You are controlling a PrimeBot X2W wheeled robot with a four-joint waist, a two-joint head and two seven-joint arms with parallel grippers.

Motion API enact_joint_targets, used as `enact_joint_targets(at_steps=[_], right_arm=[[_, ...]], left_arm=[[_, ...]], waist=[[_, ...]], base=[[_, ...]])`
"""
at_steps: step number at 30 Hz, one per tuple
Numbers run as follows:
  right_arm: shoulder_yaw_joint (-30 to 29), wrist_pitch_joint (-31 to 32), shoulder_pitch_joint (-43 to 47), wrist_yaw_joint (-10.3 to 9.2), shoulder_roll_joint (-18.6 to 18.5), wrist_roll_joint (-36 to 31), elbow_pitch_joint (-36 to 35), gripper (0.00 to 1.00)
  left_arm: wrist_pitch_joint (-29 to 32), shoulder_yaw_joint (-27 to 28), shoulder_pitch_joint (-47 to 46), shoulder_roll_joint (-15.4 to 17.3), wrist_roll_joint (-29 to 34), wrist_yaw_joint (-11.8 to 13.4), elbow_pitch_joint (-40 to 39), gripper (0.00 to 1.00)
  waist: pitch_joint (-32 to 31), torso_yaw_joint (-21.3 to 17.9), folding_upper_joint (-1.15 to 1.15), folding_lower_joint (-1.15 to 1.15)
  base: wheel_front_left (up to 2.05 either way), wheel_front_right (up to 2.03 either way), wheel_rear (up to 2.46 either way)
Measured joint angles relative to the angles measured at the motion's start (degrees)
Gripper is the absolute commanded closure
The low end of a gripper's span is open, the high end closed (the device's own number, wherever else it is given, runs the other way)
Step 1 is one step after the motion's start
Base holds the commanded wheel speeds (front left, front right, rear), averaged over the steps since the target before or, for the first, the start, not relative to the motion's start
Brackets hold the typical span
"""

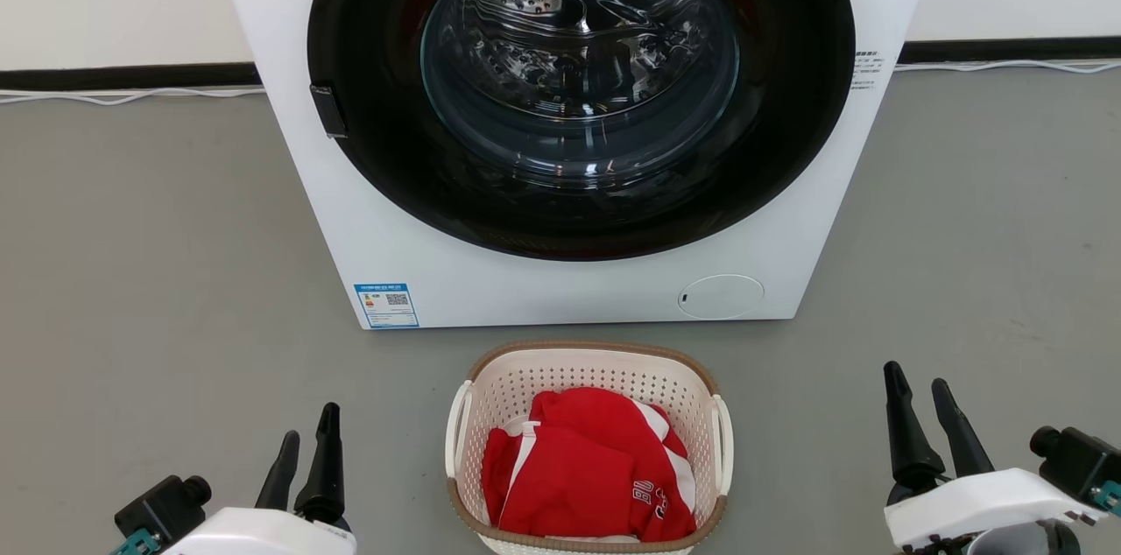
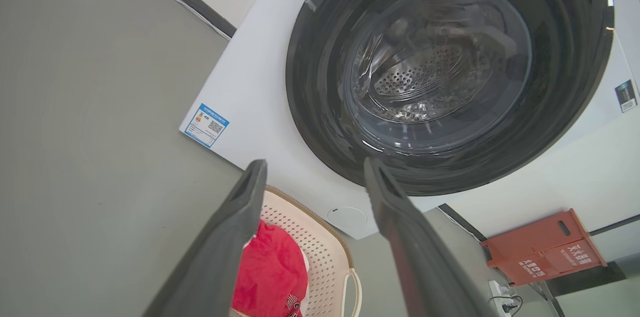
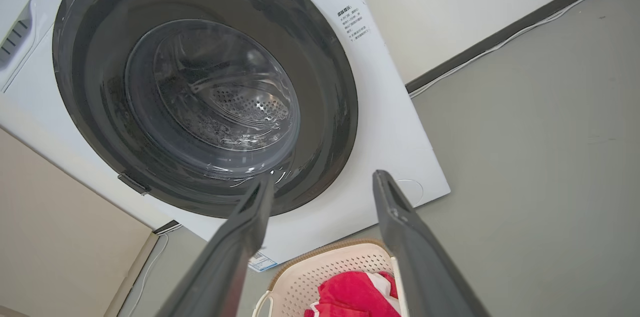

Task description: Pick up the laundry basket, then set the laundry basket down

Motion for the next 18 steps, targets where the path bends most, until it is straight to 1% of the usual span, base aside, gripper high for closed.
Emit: enact_joint_targets(at_steps=[18], right_arm=[[0.41,-3.24,-0.01,0.00,-0.43,-13.74,0.40,0.00]], left_arm=[[-3.16,0.23,0.00,0.03,12.95,-0.03,0.15,0.00]], waist=[[0.00,-0.07,0.00,0.00]], base=[[0.00,0.00,0.00]])
